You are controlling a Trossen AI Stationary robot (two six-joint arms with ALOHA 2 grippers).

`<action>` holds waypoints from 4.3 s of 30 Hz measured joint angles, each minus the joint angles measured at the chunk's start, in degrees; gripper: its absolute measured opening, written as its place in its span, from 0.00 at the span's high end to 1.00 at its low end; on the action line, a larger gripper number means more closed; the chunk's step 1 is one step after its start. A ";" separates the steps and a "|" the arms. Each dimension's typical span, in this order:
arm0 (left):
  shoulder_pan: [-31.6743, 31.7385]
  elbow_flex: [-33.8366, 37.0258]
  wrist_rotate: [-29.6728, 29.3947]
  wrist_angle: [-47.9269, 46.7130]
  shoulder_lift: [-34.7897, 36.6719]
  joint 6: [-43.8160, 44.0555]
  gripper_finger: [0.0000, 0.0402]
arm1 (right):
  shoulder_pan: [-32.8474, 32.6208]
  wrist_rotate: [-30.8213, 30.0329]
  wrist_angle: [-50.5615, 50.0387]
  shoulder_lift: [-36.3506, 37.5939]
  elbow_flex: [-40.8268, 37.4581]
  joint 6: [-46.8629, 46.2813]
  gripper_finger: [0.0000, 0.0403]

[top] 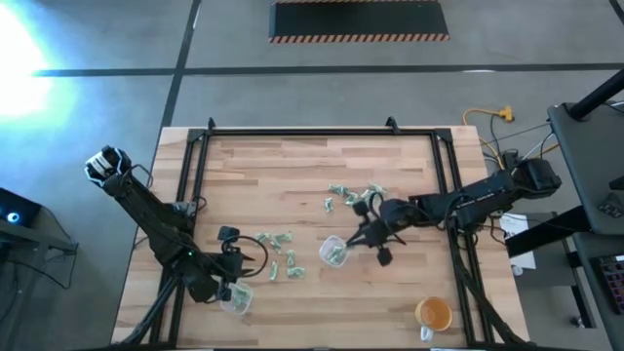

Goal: Pick and place items into bin
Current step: Put the light green packet into the top transparent bin, then put the light green packet into the bottom transparent bin

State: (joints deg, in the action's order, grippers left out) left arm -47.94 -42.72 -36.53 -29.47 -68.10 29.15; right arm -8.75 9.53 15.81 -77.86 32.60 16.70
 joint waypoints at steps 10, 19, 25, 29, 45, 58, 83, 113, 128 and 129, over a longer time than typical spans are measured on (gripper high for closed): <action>0.00 0.09 0.00 0.09 -0.02 0.04 0.75 | -0.01 1.67 6.01 -6.88 0.16 1.71 0.98; 0.00 0.43 0.00 0.08 -0.02 0.09 0.75 | 0.28 1.63 5.53 -9.48 2.85 -0.21 0.98; 0.00 0.82 -0.30 0.30 -0.02 0.11 0.75 | 0.32 1.51 5.65 -10.70 2.89 -1.38 0.96; 0.15 0.85 -1.82 0.37 -0.02 0.02 0.75 | 0.32 1.45 6.15 -11.11 2.91 -1.69 0.89; 9.51 0.98 2.19 -3.50 -0.15 -4.28 0.75 | 0.50 0.94 4.08 -6.82 3.78 -3.33 0.66; 28.47 3.53 20.92 -4.52 -1.16 -14.23 0.75 | -0.29 0.97 -1.73 -3.69 3.76 -9.52 0.70; 40.11 5.99 33.67 5.70 -15.31 -19.95 0.75 | -0.40 0.97 -6.24 -3.11 3.74 -12.20 0.74; 36.73 4.33 33.11 -2.57 -1.90 -19.92 0.99 | -0.51 0.99 -8.41 -3.11 3.72 -13.10 0.82; 21.19 4.35 33.30 -4.42 10.53 -9.22 1.00 | -0.51 0.95 -9.45 -3.11 3.72 -13.34 0.83; 20.25 4.37 33.31 -4.42 10.82 -8.23 1.00 | -0.50 0.95 -9.50 -3.11 3.72 -13.34 0.83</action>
State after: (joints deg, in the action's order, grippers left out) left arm -27.69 -38.35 -3.22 -33.89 -57.27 20.92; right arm -9.25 10.48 6.31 -80.97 36.32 3.36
